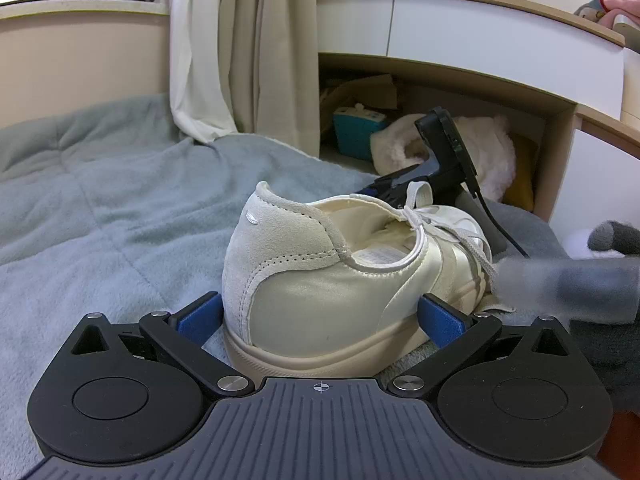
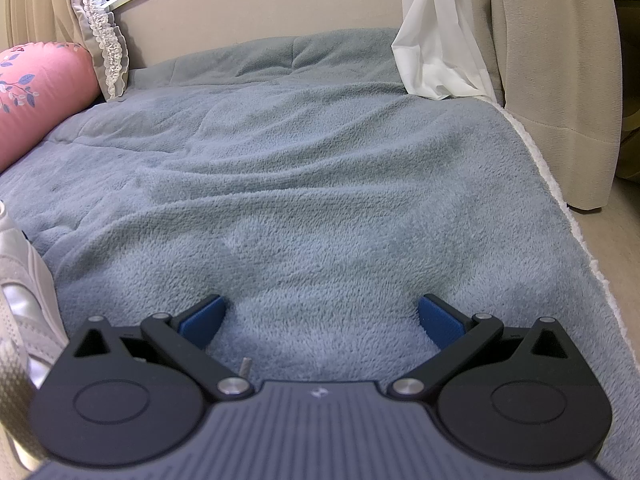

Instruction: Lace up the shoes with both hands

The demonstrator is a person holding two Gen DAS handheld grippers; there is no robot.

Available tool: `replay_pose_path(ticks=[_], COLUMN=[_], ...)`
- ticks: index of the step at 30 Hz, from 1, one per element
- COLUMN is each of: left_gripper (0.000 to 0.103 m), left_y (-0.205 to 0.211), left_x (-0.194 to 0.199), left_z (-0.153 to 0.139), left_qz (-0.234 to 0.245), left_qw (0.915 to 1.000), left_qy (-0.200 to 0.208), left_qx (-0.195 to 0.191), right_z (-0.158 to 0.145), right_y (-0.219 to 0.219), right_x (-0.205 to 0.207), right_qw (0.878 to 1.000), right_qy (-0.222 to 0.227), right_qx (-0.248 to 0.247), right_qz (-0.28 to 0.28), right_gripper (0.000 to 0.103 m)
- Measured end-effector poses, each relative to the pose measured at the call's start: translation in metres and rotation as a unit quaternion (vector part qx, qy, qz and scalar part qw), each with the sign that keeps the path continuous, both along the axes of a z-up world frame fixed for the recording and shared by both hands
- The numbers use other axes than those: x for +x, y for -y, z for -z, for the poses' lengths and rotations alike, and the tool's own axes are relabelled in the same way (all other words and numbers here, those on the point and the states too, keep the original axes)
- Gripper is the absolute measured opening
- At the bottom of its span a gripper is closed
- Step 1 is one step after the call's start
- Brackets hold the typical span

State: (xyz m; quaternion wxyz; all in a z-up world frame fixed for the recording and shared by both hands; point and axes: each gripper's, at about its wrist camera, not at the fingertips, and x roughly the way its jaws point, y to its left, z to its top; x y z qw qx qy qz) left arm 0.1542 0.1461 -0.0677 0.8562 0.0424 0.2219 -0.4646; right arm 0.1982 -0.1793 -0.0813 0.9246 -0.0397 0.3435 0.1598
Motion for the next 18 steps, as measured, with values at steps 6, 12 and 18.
replay_pose_path(ticks=[6,12,18], left_gripper=[0.103,0.103,0.103], left_y=[0.0002,0.0005,0.0008], left_x=[0.0002,-0.0002,-0.0002], left_z=[0.0000,-0.0001,0.0000], left_qz=[0.000,-0.001,-0.001], left_qw=[1.0000,1.0000,1.0000], left_qy=[0.000,0.000,0.000], left_qx=[0.000,0.000,0.000], right_z=[0.0005,0.0005,0.0005], right_y=[0.0025,0.0031,0.0027], right_x=[-0.0005,-0.0008,-0.0006], right_qw=[1.000,1.000,1.000], right_qy=[0.000,0.000,0.000], right_qx=[0.000,0.000,0.000], right_qz=[0.000,0.000,0.000], right_gripper=[0.103,0.103,0.103])
